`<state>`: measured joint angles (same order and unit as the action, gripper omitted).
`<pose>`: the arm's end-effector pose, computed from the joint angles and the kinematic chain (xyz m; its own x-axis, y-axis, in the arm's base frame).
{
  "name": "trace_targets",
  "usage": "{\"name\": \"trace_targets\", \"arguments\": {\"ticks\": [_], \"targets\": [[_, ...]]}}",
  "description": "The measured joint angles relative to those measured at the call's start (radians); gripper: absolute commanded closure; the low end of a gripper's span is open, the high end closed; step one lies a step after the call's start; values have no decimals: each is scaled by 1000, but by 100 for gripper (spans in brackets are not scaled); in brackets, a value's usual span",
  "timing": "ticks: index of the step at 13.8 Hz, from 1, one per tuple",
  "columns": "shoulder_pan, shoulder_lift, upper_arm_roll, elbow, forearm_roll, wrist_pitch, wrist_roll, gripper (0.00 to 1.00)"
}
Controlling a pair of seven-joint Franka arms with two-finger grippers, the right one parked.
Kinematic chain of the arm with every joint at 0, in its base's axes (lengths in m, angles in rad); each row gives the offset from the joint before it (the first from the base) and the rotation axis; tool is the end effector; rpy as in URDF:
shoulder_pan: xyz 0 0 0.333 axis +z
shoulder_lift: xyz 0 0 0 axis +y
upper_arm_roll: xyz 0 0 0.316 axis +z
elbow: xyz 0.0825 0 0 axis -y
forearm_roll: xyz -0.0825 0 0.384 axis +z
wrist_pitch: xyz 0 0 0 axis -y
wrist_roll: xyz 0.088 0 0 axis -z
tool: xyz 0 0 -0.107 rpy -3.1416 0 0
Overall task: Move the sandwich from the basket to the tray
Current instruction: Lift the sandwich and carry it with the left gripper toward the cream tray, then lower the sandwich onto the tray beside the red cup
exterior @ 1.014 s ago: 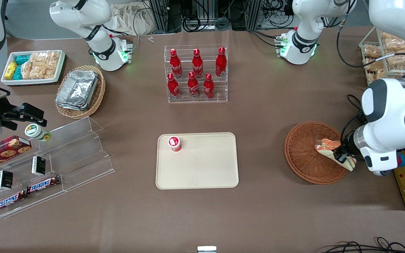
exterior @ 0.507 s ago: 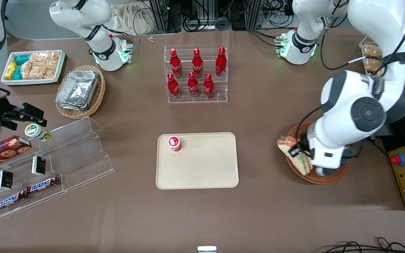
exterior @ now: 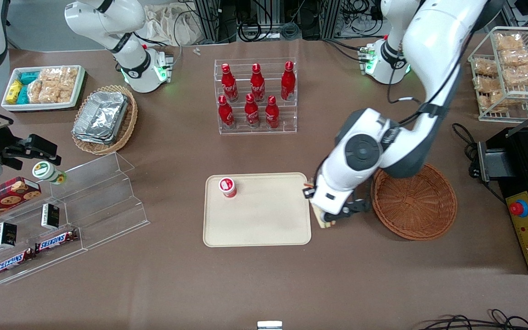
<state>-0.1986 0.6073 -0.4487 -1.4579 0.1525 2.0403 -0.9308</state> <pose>0.6043 -0.3736 0.3583 0.9564 0.2837 -0.0690 0.2893 -0.9525 0.0947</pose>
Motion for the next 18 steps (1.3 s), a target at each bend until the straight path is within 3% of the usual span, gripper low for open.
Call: {"name": "trace_targets", "arguments": {"ticks": [7,12,16,17,18], "targets": [[-86,137,0,0,69,68,1,100],[-90,176,0,-2,132,68,5,100],[-114,190,0,-1,140,68,5,100],[-114,190,0,-1,140,68,5,98],[-114,190,0,-1,140,68,5,71]]}}
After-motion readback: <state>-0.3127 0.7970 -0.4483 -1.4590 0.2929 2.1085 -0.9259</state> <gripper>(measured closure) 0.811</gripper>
